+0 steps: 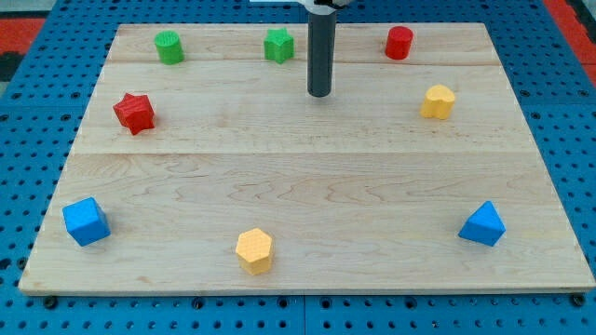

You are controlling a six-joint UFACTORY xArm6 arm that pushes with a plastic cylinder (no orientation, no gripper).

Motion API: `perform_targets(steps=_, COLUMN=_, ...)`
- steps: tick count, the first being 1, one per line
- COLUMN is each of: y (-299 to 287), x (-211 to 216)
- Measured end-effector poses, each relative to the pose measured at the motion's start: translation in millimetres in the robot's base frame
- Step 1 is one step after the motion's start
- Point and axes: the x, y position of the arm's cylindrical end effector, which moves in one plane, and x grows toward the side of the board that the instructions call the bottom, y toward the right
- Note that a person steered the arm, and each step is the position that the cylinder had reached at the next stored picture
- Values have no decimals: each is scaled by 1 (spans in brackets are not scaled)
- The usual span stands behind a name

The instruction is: Slide the red circle closer to the green star

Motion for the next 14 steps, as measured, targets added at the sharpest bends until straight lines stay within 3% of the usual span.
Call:
perform_targets(steps=4, y=17, x=0)
perform_targets(steps=7, y=184, x=-42)
perform_targets(steps=8, y=213, x=-78)
perform_targets(steps=9, y=212, x=-108)
perform_targets(steps=11, y=156, x=-78)
perform_targets(steps=13, y=191, x=-104)
perform_targets(steps=14, y=152, x=-108)
